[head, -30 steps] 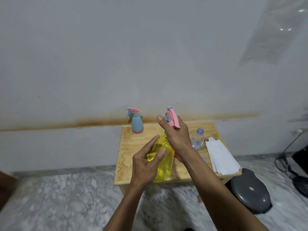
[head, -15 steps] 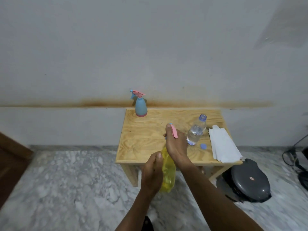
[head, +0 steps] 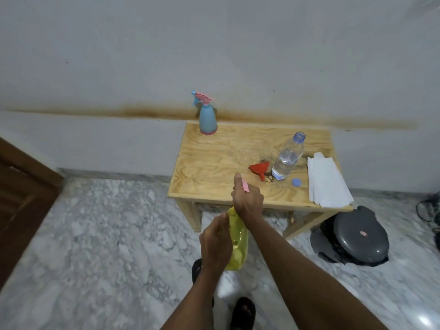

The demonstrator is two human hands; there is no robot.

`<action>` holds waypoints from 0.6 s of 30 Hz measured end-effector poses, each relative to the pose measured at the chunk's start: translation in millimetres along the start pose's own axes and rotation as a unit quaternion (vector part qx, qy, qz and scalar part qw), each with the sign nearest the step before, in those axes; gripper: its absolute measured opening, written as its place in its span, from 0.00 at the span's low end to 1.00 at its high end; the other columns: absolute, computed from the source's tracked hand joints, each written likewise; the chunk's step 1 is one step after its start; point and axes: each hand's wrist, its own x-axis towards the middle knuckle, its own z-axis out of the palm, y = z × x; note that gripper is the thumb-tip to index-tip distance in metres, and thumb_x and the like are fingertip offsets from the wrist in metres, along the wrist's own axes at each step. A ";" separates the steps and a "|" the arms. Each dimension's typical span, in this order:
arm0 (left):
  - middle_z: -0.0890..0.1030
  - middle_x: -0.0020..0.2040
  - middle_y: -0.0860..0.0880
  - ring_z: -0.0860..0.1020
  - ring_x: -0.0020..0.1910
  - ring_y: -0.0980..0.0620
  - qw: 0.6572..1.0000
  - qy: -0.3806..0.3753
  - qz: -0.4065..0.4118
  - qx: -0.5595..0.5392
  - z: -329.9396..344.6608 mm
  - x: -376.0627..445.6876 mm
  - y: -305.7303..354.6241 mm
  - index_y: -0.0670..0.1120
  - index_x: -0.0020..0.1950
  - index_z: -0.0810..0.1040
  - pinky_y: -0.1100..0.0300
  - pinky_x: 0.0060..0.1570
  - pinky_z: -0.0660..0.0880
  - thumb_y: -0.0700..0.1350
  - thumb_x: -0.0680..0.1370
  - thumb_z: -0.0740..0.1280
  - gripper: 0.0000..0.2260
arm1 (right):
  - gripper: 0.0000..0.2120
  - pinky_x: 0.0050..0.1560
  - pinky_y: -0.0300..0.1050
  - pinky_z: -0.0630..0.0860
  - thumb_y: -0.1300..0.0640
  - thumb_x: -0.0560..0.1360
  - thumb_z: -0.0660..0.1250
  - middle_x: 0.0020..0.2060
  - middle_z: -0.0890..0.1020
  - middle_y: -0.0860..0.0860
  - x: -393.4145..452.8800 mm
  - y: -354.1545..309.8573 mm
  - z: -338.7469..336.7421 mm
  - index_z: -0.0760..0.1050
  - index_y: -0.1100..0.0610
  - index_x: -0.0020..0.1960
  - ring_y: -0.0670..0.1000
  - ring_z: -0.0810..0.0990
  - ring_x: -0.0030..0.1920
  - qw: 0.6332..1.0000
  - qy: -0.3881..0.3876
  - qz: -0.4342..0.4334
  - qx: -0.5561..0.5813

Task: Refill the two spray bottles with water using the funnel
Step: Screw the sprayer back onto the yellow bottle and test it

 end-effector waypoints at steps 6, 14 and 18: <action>0.85 0.46 0.47 0.82 0.49 0.48 1.000 0.001 -0.015 -0.014 4.6 2.8 3.8 0.48 0.55 0.84 0.57 0.44 0.72 0.54 0.84 0.59 0.16 | 0.36 0.60 0.54 0.72 0.29 0.72 0.50 0.48 0.85 0.59 5.7 -1.0 0.0 0.82 0.58 0.43 0.63 0.78 0.55 1.000 0.013 0.014 -0.011; 0.87 0.54 0.52 0.82 0.49 0.63 0.998 0.020 0.004 -0.060 -2.8 5.7 5.2 0.56 0.62 0.83 0.67 0.44 0.76 0.53 0.81 0.66 0.12 | 0.29 0.49 0.48 0.72 0.35 0.78 0.58 0.42 0.85 0.57 11.0 -1.4 6.3 0.82 0.58 0.40 0.59 0.80 0.47 0.999 0.027 0.022 0.023; 0.87 0.50 0.52 0.85 0.45 0.53 0.997 0.016 0.036 -0.069 -3.8 5.0 -1.3 0.65 0.63 0.79 0.59 0.41 0.79 0.60 0.78 0.67 0.14 | 0.29 0.53 0.52 0.76 0.34 0.76 0.58 0.44 0.85 0.57 14.5 -2.5 8.8 0.82 0.57 0.41 0.59 0.80 0.48 0.999 0.030 0.034 0.025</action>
